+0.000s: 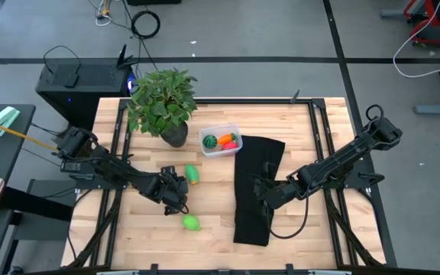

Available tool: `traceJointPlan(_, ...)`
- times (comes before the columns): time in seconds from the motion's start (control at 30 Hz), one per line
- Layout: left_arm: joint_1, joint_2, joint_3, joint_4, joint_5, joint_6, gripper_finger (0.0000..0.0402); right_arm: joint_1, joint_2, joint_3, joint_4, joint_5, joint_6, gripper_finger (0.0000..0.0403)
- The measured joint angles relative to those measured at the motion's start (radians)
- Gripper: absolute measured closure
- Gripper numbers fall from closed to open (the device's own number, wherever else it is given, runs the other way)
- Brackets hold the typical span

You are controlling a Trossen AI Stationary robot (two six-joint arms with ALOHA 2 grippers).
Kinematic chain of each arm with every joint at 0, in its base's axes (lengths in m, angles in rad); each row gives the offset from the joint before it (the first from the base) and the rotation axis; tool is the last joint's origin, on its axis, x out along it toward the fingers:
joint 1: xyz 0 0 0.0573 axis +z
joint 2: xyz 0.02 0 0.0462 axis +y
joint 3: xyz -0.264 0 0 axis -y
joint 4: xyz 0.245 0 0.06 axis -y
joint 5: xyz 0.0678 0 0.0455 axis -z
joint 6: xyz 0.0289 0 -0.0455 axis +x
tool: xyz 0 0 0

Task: Pick and placing Produce into tupperware
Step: Put the red apple into the transparent bin

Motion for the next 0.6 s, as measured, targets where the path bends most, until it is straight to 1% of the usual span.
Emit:
traceJointPlan(0.17,0.0,0.007,0.053,-0.089,0.005,0.052,0.0103,0.0,0.0,0.0,0.0,0.0,0.0,0.0183)
traceJointPlan(0.4,0.009,0.005,0.181,-0.198,-0.027,0.122,0.0103,0.0,0.0,0.0,0.0,0.0,0.0,0.0183)
traceJointPlan(0.6,0.051,0.004,0.27,-0.195,-0.067,0.204,0.0102,0.0,0.0,0.0,0.0,0.0,0.0,0.0183)
